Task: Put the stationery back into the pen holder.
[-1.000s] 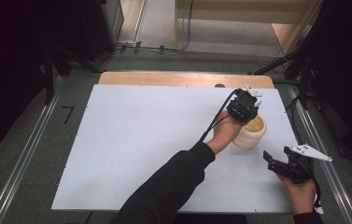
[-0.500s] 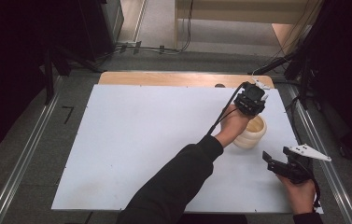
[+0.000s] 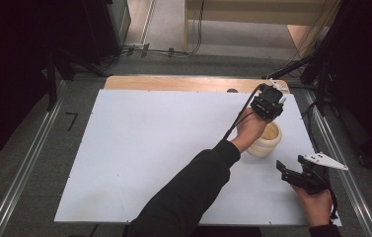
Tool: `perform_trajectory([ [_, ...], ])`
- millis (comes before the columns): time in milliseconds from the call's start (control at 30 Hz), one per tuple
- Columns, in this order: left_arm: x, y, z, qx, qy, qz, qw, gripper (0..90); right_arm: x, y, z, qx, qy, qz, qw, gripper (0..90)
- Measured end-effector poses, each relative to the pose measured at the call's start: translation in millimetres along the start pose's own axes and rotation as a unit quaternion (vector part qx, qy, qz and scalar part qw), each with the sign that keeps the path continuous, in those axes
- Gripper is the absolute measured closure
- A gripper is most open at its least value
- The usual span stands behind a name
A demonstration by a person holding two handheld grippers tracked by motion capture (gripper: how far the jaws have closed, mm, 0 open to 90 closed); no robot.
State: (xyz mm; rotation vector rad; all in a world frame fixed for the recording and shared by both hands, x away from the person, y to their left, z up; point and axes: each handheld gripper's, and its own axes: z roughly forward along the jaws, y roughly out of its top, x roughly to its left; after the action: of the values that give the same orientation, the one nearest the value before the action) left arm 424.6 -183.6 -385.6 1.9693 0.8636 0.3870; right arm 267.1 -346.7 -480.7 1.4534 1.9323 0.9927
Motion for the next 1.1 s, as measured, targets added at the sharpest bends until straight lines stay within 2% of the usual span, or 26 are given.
perform_trajectory([
  [633, 1.0, 3.6, 7.8, -0.003, 0.001, -0.006, 1.0000, 81.2, -0.3, -0.1, 0.3, 0.002, 0.003, 0.000, 1.0000, 16.3],
  [1100, -3.6, -4.3, 7.9, 0.009, -0.006, 0.001, 0.9999, 80.0, 0.0, -0.5, 2.0, 0.008, 0.004, -0.001, 1.0000, 16.3],
])
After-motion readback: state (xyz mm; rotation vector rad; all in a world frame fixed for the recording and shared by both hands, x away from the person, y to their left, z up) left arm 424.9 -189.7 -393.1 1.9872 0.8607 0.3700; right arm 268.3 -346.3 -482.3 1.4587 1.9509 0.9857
